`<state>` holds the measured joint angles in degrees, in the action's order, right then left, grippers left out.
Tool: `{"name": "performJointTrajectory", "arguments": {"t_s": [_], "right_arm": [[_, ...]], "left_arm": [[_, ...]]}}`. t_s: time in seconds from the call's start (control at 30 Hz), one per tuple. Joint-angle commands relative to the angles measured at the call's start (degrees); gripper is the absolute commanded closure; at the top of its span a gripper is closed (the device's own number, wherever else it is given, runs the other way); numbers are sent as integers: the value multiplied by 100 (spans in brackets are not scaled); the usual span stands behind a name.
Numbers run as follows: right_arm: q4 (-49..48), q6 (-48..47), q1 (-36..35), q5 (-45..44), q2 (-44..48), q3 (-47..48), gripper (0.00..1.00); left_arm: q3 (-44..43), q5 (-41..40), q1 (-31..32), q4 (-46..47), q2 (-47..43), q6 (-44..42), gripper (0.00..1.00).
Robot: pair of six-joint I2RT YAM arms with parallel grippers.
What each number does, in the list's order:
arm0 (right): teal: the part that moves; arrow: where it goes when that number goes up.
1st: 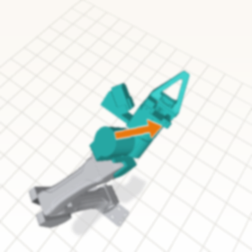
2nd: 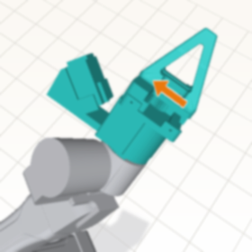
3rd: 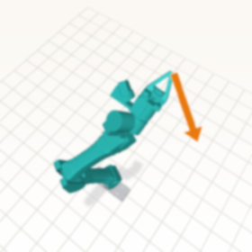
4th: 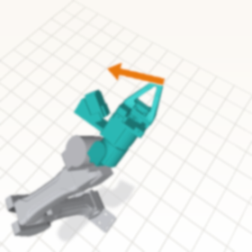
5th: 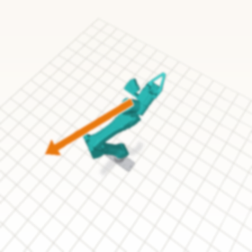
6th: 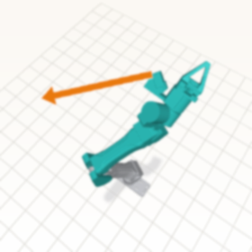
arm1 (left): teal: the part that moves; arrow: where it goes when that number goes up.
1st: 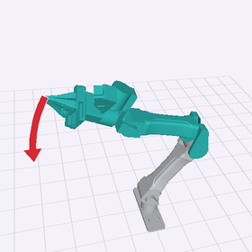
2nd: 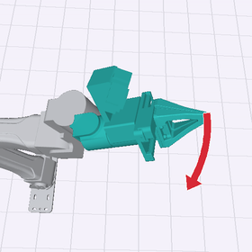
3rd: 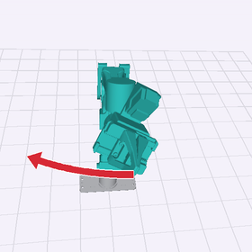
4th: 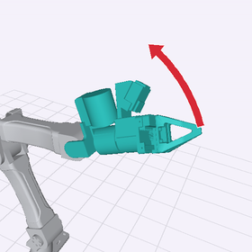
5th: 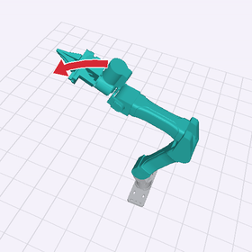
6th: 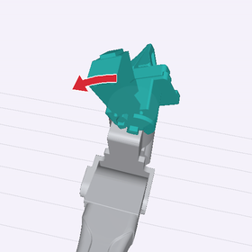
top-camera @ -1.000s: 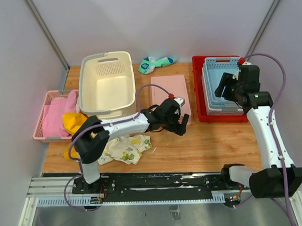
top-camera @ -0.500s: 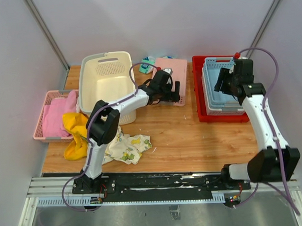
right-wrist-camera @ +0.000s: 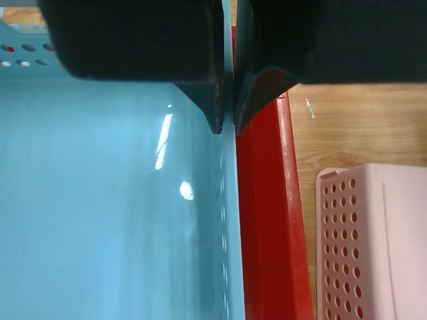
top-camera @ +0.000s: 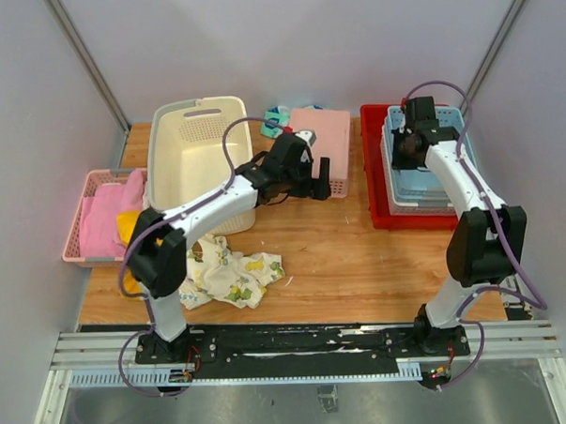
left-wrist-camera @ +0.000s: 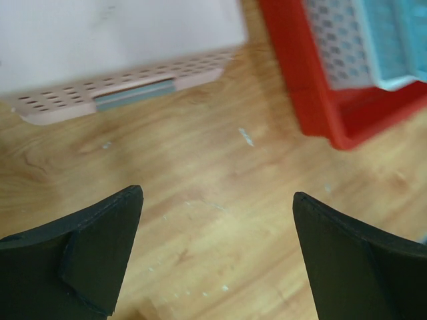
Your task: Turn the large container upside down
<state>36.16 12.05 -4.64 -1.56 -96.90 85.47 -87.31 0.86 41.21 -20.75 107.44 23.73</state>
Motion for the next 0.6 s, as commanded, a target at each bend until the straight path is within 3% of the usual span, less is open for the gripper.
{"name": "performJointTrajectory", "arguments": {"t_s": [0.0, 0.37, 0.57], "right_arm": [[266, 22, -28, -62, 236, 268, 99], [152, -8, -28, -104, 1365, 196, 100], [374, -58, -28, -352, 1858, 577, 100]], "left_arm": [[410, 177, 328, -92, -1022, -49, 1], [1024, 108, 405, -240, -2506, 158, 1], [1071, -5, 405, -260, -2701, 113, 1]]}}
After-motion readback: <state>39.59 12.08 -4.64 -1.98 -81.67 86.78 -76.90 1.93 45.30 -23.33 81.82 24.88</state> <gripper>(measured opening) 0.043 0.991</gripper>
